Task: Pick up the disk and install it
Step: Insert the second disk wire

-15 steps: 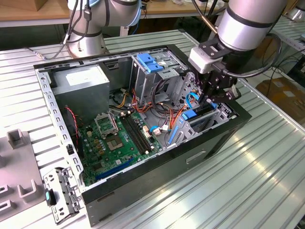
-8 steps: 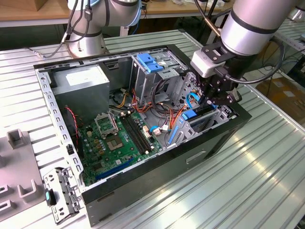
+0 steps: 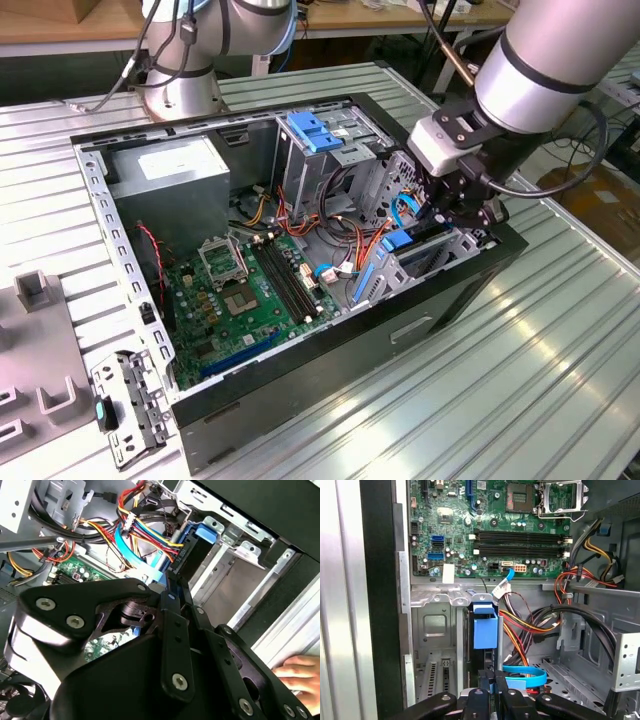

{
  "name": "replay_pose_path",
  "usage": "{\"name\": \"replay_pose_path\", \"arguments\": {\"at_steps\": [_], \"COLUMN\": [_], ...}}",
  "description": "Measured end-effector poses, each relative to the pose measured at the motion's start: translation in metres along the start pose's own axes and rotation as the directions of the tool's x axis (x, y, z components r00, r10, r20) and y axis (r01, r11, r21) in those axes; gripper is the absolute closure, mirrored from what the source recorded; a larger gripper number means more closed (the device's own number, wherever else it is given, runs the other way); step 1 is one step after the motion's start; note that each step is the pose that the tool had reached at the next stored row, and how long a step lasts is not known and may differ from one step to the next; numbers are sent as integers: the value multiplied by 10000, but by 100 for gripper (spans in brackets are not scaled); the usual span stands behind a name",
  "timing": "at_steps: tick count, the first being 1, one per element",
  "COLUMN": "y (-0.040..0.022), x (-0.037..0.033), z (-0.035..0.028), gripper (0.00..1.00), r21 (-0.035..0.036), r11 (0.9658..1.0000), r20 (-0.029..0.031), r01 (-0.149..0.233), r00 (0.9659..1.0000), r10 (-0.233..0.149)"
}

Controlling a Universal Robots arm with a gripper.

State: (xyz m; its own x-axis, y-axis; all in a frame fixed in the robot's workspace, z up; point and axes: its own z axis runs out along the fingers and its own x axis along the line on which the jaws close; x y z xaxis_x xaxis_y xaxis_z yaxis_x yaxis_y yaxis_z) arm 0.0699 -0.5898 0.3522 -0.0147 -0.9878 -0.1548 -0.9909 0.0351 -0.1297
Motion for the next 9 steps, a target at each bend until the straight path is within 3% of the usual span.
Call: {"name": "replay_pose_path", "arguments": {"at_steps": [1, 4, 9], "y": [0, 2, -4], "x": [7, 23, 28], "z": [2, 17, 43], "gripper": [84, 84, 84], "r21": [2, 5, 11], "r11": [10000, 10000, 9999], "r20": [100, 251, 240], "r01": [-36, -97, -138], "r00": [9999, 9996, 9996], "r10": [36, 96, 137]}}
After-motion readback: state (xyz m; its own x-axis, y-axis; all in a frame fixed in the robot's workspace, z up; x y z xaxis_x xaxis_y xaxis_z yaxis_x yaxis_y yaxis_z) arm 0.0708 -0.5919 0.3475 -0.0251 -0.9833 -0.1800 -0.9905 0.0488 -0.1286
